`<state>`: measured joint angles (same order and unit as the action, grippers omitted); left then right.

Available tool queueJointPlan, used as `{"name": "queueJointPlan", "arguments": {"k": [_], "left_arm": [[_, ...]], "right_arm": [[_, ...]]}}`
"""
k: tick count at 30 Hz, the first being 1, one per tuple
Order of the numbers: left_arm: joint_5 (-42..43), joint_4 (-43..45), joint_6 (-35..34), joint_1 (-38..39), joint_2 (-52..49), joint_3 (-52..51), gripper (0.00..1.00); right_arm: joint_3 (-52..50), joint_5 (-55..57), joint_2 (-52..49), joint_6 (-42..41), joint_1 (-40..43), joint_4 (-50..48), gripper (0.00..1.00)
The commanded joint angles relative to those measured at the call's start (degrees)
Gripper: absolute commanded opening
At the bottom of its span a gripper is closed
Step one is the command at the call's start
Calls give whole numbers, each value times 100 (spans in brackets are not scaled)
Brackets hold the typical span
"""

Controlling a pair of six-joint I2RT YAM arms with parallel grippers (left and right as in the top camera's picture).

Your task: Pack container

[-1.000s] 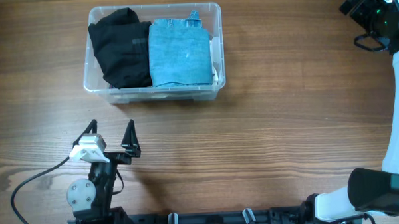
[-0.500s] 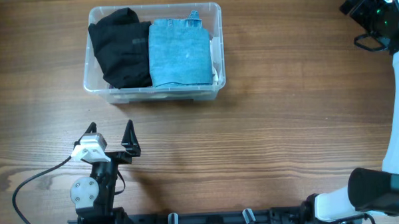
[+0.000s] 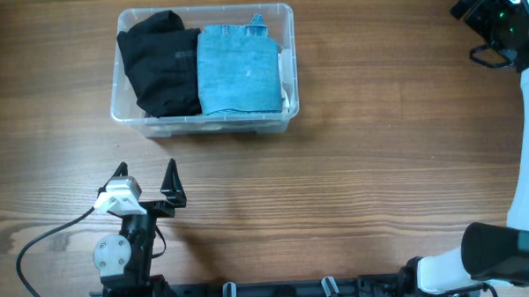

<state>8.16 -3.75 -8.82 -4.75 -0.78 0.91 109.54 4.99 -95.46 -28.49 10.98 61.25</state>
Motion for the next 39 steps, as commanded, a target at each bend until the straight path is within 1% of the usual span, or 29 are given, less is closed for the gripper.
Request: {"name": "queueJointPlan", "arguments": {"k": [1,3,4,5,8,9,10,11,12,13,14,15,16,18,19,20,22,24,26,28,39], "left_arm": [[-76,4,94,42,61,-55,100],[-76,4,94,42,61,-55,100],[-76,4,94,42,61,-55,100],[-76,4,94,42,61,-55,100],[-76,4,92,42,61,-55,100],[-76,4,94,42,61,-55,100],[-76,4,92,42,61,-55,100],[-76,4,94,42,61,-55,100],[-76,4,94,42,61,-55,100],[-76,4,94,42,61,-55,100],[-76,4,92,42,61,-55,100],[-76,4,92,42,61,-55,100],[-76,4,94,42,61,-55,100],[-76,4,92,42,61,-55,100],[-76,4,94,42,61,-55,100],[-76,4,94,42,61,-55,100],[-76,4,94,42,61,-55,100],[-76,4,94,42,61,-55,100],[-76,4,94,42,61,-55,100],[-76,4,94,42,61,-55,100],[-76,4,94,42,61,-55,100]], "right_arm": [[-15,59,444,-39,-289,-20,100],[-15,76,719,-37,-619,-20,100],[-22,544,1003,2,-1029,-35,100],[-192,1241,1397,2,-1432,-57,100],[-848,1362,2085,-31,-1676,-76,99],[-1252,1362,2378,-63,-1676,-310,100],[-1768,1362,2734,11,-1674,-728,100],[-2717,1213,3368,503,-1674,-1657,100],[-3158,1012,3661,874,-1670,-2127,100],[-4024,396,4232,1818,-1648,-3045,100],[-4586,-20,4597,2441,-1606,-3635,100],[-5228,-411,5023,2994,-1539,-4242,100],[-5746,-621,5372,3250,-1478,-4660,100],[-7093,-723,6301,3154,-1346,-5442,100],[-7536,-726,6627,3058,-1335,-5646,100],[-8225,-728,7178,2933,-1335,-5954,100],[-9202,-861,8037,2940,-1335,-6310,100],[-9763,-966,8553,2935,-1335,-6430,100],[-10220,-1058,8966,2938,-1335,-6561,100],[-10417,-1069,9182,2938,-1335,-6577,100],[-10487,-1154,9468,2983,-1335,-6544,100]]}}
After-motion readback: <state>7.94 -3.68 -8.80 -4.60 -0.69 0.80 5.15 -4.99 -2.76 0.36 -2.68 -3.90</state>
